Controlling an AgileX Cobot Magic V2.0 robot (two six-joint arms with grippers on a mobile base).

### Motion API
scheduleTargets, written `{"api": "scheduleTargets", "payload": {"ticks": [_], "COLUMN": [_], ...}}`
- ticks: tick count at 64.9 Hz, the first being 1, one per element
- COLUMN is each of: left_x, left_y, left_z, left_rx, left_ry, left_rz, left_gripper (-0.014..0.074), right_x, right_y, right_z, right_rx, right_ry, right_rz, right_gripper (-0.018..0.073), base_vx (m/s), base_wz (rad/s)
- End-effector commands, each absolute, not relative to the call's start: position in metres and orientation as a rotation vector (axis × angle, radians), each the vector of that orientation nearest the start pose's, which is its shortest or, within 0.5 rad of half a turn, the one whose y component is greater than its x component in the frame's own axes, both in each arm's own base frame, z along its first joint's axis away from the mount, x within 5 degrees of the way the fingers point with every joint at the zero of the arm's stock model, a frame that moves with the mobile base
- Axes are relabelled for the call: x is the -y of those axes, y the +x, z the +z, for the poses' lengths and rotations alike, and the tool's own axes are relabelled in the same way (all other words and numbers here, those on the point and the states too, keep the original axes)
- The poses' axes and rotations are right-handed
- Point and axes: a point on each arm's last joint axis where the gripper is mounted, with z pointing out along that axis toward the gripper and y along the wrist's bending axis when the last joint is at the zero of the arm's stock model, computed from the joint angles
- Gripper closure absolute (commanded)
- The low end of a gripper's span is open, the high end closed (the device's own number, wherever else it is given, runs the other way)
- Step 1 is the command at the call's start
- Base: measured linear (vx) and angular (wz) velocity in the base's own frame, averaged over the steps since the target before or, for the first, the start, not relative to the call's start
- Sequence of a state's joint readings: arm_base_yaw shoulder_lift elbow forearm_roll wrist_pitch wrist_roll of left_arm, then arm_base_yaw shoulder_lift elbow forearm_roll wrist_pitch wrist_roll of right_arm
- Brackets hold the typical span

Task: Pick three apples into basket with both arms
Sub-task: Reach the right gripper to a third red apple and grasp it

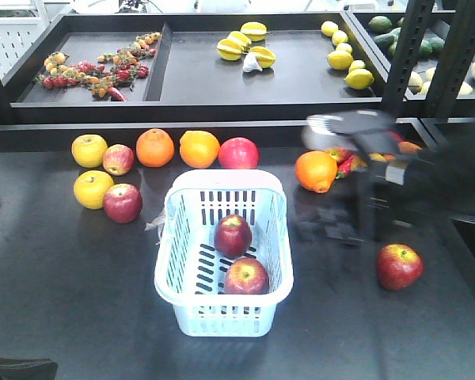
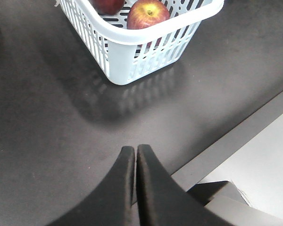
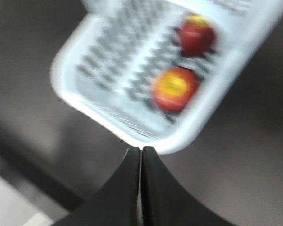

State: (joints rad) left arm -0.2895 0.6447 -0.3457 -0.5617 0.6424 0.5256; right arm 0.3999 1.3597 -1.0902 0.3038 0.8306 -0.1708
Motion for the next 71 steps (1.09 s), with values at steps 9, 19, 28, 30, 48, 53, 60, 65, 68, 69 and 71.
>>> {"api": "scheduleTargets", "payload": {"ticks": [9,19,28,30,48,53,60,65,68,69,71], "left_x": [0.06,0.06,0.06,0.06,0.06,0.06,0.06,0.06,0.06,0.06,0.06], "left_y": [0.1,0.1,0.1,0.1,0.1,0.1,0.1,0.1,0.1,0.1,0.1], "left_z": [0.243,0.243,0.243,0.243,0.243,0.243,0.243,0.243,0.243,0.243,0.243], "left_rx": [-2.215,-2.215,-2.215,-2.215,-2.215,-2.215,-2.215,-2.215,-2.215,-2.215,-2.215], "left_ry": [0.507,0.507,0.507,0.507,0.507,0.507,0.507,0.507,0.507,0.507,0.507], "left_rz": [-0.511,-0.511,-0.511,-0.511,-0.511,-0.511,-0.511,-0.511,-0.511,-0.511,-0.511], "left_gripper": [0.0603,0.0603,0.0603,0.0603,0.0603,0.0603,0.0603,0.0603,0.0603,0.0603,0.0603], "right_x": [-0.06,-0.016,0.013,0.018,0.023,0.025,0.027,0.028,0.029,0.03,0.03], "right_y": [0.231,0.24,0.253,0.256,0.294,0.309,0.332,0.348,0.357,0.36,0.368], "right_z": [0.309,0.298,0.291,0.287,0.269,0.268,0.26,0.253,0.248,0.246,0.242], "right_rx": [-2.479,-2.493,-2.46,-2.466,-2.53,-2.546,-2.604,-2.637,-2.653,-2.658,-2.67], "right_ry": [-0.27,-0.071,0.068,0.077,0.009,0.009,0.008,0.018,0.021,0.024,0.028], "right_rz": [0.251,0.124,0.066,0.058,0.048,0.052,0.069,0.08,0.081,0.083,0.086], "right_gripper": [0.0567,0.0565,0.0549,0.0536,0.0189,0.0029,-0.0134,-0.017,-0.0168,-0.0166,-0.0162], "base_vx": [0.0,0.0,0.0,0.0,0.0,0.0,0.0,0.0,0.0,0.0,0.0], "base_wz": [0.0,0.0,0.0,0.0,0.0,0.0,0.0,0.0,0.0,0.0,0.0]}}
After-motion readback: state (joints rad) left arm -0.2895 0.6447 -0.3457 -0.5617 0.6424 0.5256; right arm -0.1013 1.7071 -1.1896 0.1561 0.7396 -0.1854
